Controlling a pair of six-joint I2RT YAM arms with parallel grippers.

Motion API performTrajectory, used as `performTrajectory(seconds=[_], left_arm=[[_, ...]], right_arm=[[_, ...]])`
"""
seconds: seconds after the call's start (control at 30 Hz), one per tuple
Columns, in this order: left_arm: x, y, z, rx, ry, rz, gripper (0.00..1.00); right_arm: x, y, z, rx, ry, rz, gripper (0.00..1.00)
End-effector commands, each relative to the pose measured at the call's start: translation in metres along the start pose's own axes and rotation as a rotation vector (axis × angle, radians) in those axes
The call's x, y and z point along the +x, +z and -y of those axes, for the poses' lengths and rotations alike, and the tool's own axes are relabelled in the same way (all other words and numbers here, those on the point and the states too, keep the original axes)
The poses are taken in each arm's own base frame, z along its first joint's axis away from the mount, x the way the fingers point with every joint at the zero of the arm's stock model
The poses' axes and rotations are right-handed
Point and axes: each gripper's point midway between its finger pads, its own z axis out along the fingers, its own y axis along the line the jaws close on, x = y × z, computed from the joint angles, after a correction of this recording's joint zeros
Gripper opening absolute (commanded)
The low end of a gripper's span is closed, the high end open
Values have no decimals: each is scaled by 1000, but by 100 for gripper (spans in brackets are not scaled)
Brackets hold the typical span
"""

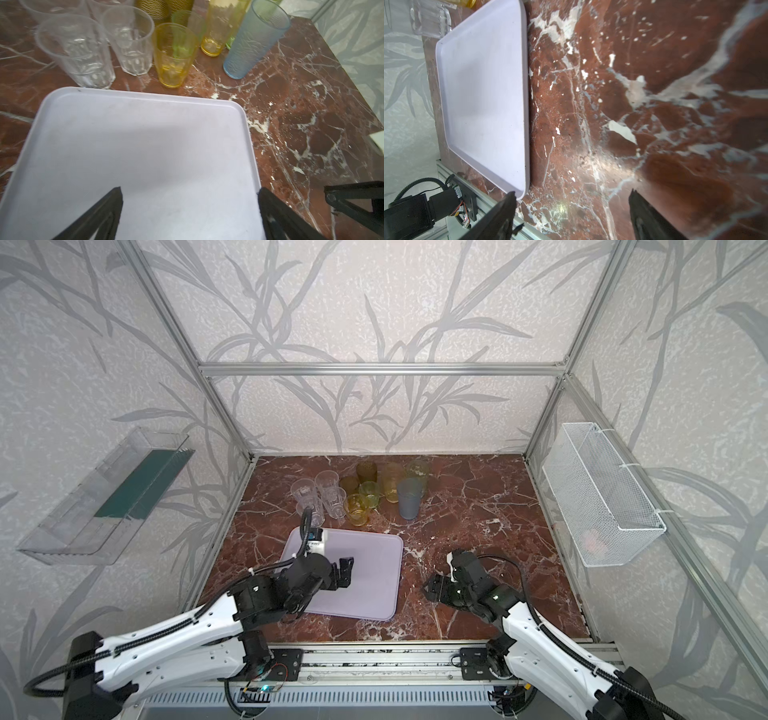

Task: Place the glasses into the tray
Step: 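Release the tray with the left gripper while right gripper grips the tray's nearest edge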

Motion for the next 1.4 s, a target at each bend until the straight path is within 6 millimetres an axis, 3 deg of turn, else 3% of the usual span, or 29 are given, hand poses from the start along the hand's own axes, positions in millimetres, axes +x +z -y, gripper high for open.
performTrajectory(seconds=[0.0, 0.2, 0.6, 0.77, 0.97, 1.37], left_arm=[[10, -8, -30, -59, -24, 3, 99], [22, -14, -39, -19, -53, -1, 99], [38, -11, -43, -18, -52, -53, 99], [40, -9, -43, -9, -63, -53, 99], [40, -10, -45, -13, -66, -46, 99], [42, -10, -52, -26, -71, -28, 99]], right_arm=[[-27, 5, -41, -100, -40, 62, 83], [-32, 34, -58, -109, -45, 21, 82], [-32, 77, -57, -48, -25, -20, 68], [-35, 85, -53, -12, -32, -5, 63], [-33, 91, -44, 41, -39, -21, 42], [-35, 88, -42, 152, -124, -15, 38]])
